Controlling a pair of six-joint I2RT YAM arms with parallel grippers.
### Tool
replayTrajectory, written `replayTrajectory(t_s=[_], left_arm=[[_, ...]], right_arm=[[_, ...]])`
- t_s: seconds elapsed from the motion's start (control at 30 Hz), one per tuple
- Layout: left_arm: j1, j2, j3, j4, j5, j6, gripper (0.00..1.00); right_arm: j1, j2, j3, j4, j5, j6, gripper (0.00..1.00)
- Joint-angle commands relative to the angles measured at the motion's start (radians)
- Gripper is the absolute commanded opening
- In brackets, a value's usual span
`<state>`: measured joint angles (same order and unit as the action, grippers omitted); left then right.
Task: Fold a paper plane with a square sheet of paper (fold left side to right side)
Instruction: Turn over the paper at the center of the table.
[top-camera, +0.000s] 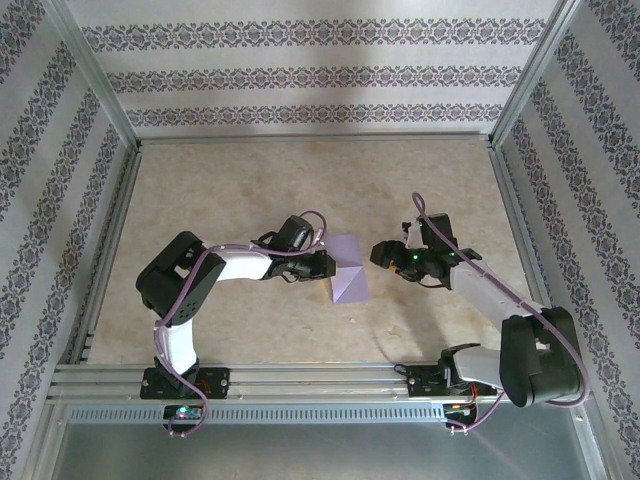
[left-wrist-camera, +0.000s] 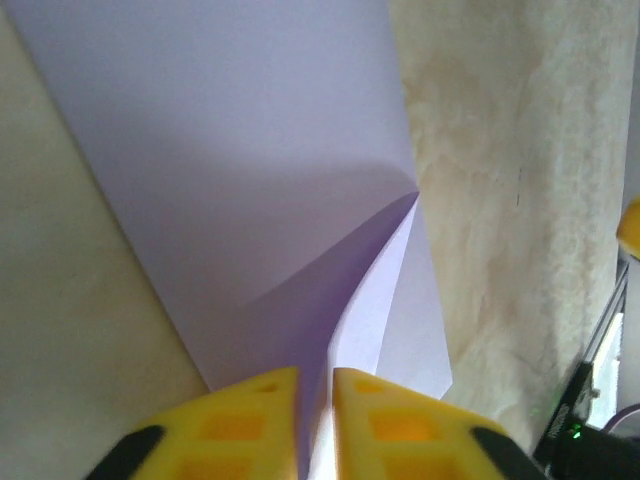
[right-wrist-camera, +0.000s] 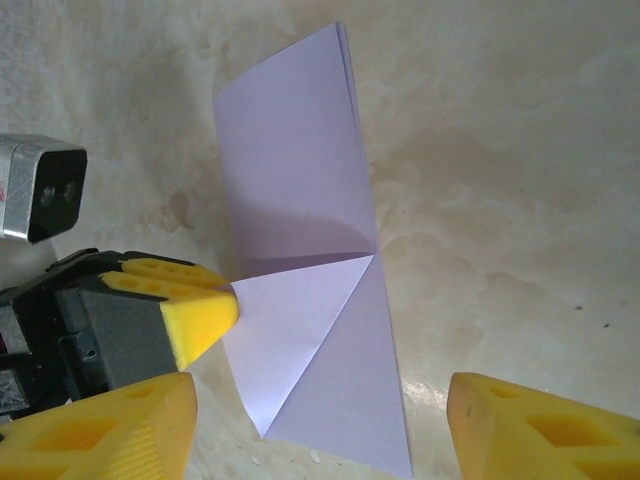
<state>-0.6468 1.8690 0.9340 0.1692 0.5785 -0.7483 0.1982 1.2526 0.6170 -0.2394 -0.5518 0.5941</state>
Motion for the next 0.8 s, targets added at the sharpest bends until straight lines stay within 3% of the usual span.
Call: replayTrajectory(t_s=[0.0,0.3,0.77], left_arm=[[0.004,-0.045,0.001,0.015,-0.022,0.024,0.01],[0.004,-0.181,-0.119,0.114,-0.095,-0.015,0.0],[0.004,-0.217,-0.154,0.118,-0.115,-0.028,0.0]], right_arm=[[-0.006,0.033,-0.005,0.005,-0.065,-0.015,0.65],[0.099,0.162,0.021,0.128,-0.11,0.05,0.59],[0.187,0.345,0.083,0.362,-0.099,0.138,0.5]])
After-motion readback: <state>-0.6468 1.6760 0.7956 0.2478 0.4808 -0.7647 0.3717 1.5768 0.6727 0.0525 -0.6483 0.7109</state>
